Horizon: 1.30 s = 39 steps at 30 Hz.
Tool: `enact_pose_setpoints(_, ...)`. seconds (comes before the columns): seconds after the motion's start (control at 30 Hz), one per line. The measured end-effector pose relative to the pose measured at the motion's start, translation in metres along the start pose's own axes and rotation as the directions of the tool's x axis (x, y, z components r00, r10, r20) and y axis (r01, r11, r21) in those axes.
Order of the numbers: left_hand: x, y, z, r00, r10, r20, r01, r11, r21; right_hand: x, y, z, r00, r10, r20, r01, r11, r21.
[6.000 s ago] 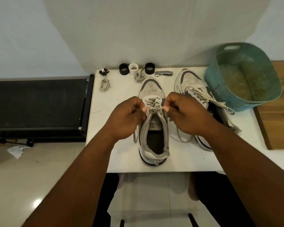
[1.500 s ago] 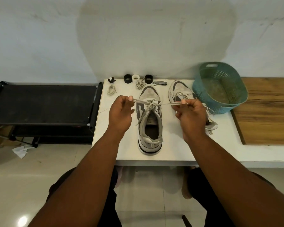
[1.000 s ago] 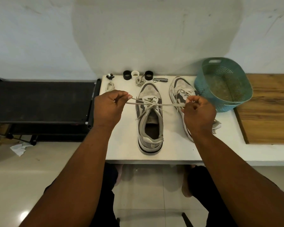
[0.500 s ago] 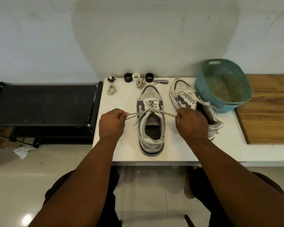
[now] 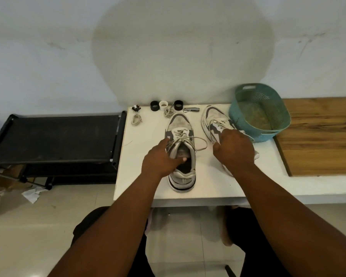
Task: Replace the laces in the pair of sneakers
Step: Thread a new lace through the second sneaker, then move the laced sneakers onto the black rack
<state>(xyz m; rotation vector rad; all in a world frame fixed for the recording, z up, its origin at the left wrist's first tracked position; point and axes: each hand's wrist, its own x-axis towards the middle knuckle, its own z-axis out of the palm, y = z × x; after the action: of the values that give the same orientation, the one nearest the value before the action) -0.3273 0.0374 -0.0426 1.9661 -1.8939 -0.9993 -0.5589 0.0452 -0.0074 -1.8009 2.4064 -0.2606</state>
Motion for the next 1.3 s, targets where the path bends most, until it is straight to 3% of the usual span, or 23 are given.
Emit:
enact_pose_setpoints(0.13, -0.004, 0.004, 0.003, 0.998, -0.060, -0.028, 0.061, 0.998, 0.005, -0.001, 0.017, -0.004, 0.997, 0.065, 0.045, -0.067, 0.997, 0.047)
enact_pose_setpoints(0.27, -0.008, 0.012, 0.003, 0.995, -0.056, -0.081, 0.055, 0.998, -0.016, 0.007, 0.016, 0.002, 0.969, 0.120, 0.216, -0.145, 0.984, 0.107)
enact_pose_setpoints(0.47, -0.002, 0.013, 0.004, 0.989, -0.002, -0.145, 0.007, 0.999, 0.035, 0.001, -0.021, 0.010, 0.952, -0.043, 0.302, -0.027, 0.974, 0.224)
enact_pose_setpoints(0.6, 0.006, 0.008, -0.001, 0.987, 0.003, -0.162, 0.000, 1.000, 0.021, -0.004, -0.038, 0.015, 0.956, -0.105, 0.274, 0.019, 0.954, 0.300)
enact_pose_setpoints(0.83, 0.010, 0.000, -0.011, 0.983, -0.014, -0.185, 0.019, 0.999, 0.026, 0.007, -0.049, 0.022, 0.919, -0.201, 0.338, 0.095, 0.948, 0.304)
enact_pose_setpoints(1.1, 0.011, -0.002, -0.021, 0.995, -0.037, -0.093, 0.031, 0.998, -0.059, 0.011, -0.046, 0.008, 0.898, -0.251, 0.361, 0.150, 0.947, 0.284)
enact_pose_setpoints(1.17, 0.012, -0.001, -0.025, 0.993, -0.097, -0.067, 0.086, 0.984, -0.153, 0.016, -0.038, 0.001, 0.957, -0.180, 0.227, 0.102, 0.942, 0.318)
enact_pose_setpoints(1.23, 0.018, -0.003, -0.028, 0.982, -0.190, -0.016, 0.181, 0.955, -0.237, 0.017, -0.028, -0.007, 0.994, -0.012, 0.111, -0.037, 0.905, 0.424)
enact_pose_setpoints(1.3, 0.021, -0.003, -0.029, 0.966, -0.249, 0.072, 0.259, 0.921, -0.291, 0.018, -0.019, -0.011, 0.985, 0.085, 0.149, -0.146, 0.866, 0.478)
